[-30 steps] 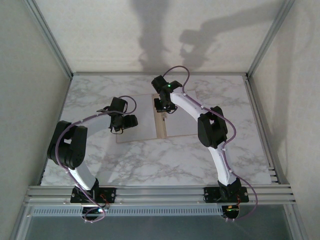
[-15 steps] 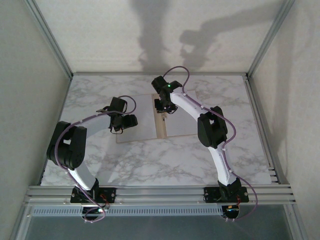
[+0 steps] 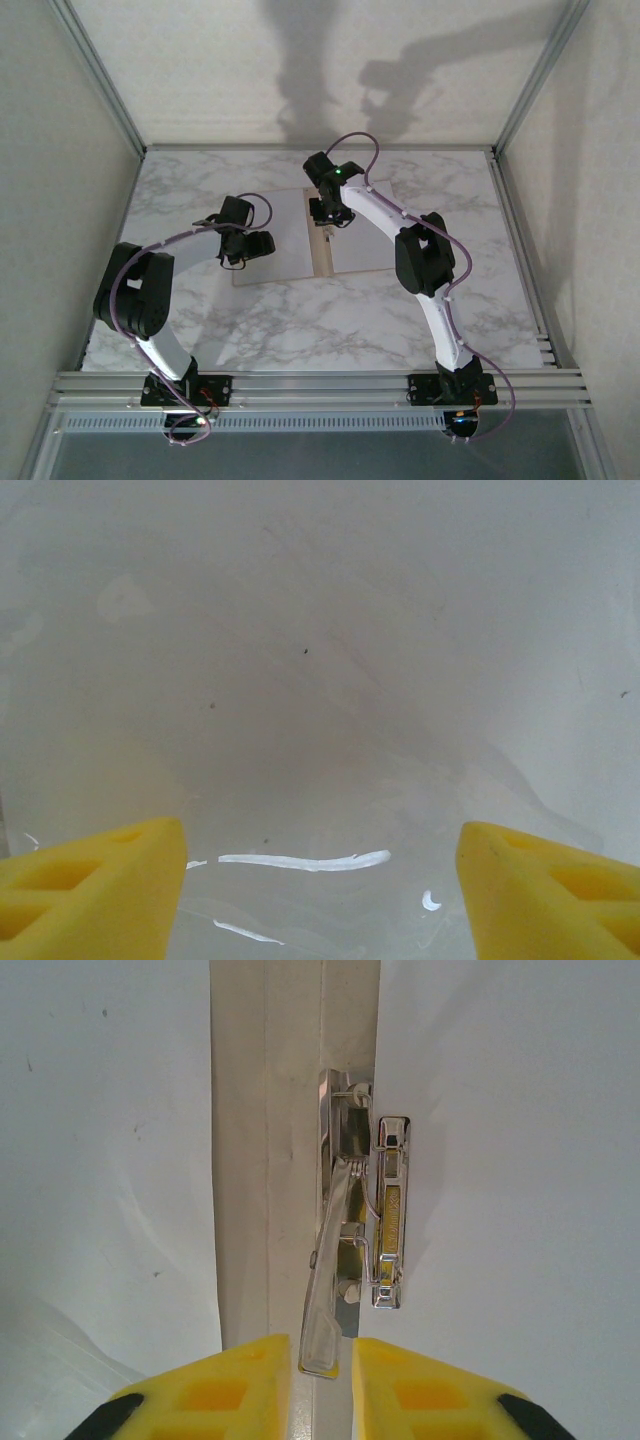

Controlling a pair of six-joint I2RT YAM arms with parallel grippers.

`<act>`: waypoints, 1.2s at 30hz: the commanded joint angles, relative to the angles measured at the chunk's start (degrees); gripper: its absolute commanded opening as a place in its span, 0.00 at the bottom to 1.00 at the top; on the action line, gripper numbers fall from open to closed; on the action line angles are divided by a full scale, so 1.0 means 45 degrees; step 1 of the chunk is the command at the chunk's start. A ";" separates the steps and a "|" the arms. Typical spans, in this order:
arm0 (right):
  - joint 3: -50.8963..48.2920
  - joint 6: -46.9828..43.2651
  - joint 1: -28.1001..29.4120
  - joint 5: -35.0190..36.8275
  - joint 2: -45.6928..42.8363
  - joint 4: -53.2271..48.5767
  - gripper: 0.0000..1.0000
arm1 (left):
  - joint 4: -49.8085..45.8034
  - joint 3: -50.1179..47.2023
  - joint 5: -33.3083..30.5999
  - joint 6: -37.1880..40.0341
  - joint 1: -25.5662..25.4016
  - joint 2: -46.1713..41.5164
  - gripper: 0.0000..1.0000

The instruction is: Put the files into the folder

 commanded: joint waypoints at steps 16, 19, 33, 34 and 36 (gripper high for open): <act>0.0497 -0.0147 0.0154 0.0243 0.0625 -0.0756 0.18 | -0.0110 -0.0048 0.0033 0.0083 0.0177 -0.0251 0.71; 0.0566 -0.0180 0.0158 0.0289 0.0629 -0.0825 0.18 | -0.0115 -0.0050 0.0043 0.0107 0.0195 -0.0242 0.71; 0.1756 -0.0202 0.0155 0.0599 0.1059 -0.1621 0.31 | -0.0055 -0.0166 0.0013 0.0063 0.0202 -0.0177 0.71; 0.1753 -0.0207 0.0164 0.0590 0.1059 -0.1597 0.31 | -0.0040 -0.0167 0.0009 0.0066 0.0211 -0.0168 0.71; 0.1752 -0.0180 0.0159 0.0586 0.1059 -0.1582 0.29 | -0.0065 -0.0167 -0.0010 0.0085 0.0214 -0.0152 0.71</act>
